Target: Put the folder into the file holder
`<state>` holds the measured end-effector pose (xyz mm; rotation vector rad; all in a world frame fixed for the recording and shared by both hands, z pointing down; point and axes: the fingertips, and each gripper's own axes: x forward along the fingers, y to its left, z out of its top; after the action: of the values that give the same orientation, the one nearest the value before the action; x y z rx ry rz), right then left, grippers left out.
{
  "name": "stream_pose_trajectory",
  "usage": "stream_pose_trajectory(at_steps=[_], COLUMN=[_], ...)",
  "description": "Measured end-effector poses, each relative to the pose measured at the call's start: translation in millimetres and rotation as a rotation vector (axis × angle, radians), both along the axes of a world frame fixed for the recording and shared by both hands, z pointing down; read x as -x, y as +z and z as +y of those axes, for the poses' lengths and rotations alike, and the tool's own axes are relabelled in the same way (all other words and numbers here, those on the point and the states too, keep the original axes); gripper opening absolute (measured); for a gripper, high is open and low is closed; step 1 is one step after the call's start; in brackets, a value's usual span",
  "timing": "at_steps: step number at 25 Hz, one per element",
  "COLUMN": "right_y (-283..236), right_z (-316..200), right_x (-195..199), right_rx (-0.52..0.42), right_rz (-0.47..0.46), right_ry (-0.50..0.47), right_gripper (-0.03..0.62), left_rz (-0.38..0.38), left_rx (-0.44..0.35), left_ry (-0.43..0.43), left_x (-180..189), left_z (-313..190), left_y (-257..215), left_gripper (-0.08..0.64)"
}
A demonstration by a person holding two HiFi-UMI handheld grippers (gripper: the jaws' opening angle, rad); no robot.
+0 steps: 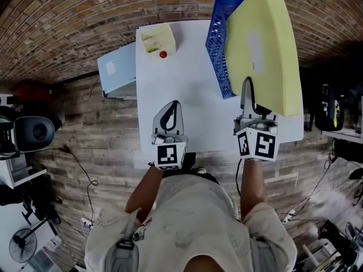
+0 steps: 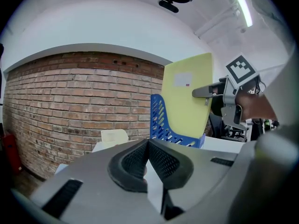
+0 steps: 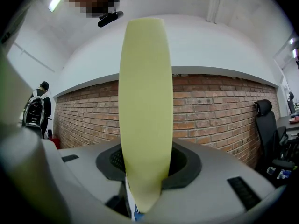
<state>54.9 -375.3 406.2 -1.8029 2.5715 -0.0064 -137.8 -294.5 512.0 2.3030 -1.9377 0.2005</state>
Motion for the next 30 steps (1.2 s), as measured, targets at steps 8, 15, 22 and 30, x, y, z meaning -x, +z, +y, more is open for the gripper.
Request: stream_pose_trajectory(at_steps=[8,15,22,30], right_y=[30.7,56.7,86.2,91.2], right_z=[-12.8,-21.6,-29.1,-31.4], right_x=[11.6,17.0,21.0,24.1], right_rx=[0.067,0.121,0.179,0.194], right_rz=[0.048,0.082,0.124,0.137], right_ry=[-0.018,-0.026,-0.027,-0.032], right_gripper=[0.166,0.167,0.167,0.169], left_rz=[0.005,0.004,-0.007,0.001], left_rx=[0.027,0.031,0.034,0.039], left_ry=[-0.005,-0.015,-0.006,-0.008], left_x=[-1.5,1.5,2.4,2.5], left_z=[5.5,6.2,5.0,5.9], left_y=[10.8,13.4,14.3,16.4], left_gripper=[0.008,0.008,0.008,0.008])
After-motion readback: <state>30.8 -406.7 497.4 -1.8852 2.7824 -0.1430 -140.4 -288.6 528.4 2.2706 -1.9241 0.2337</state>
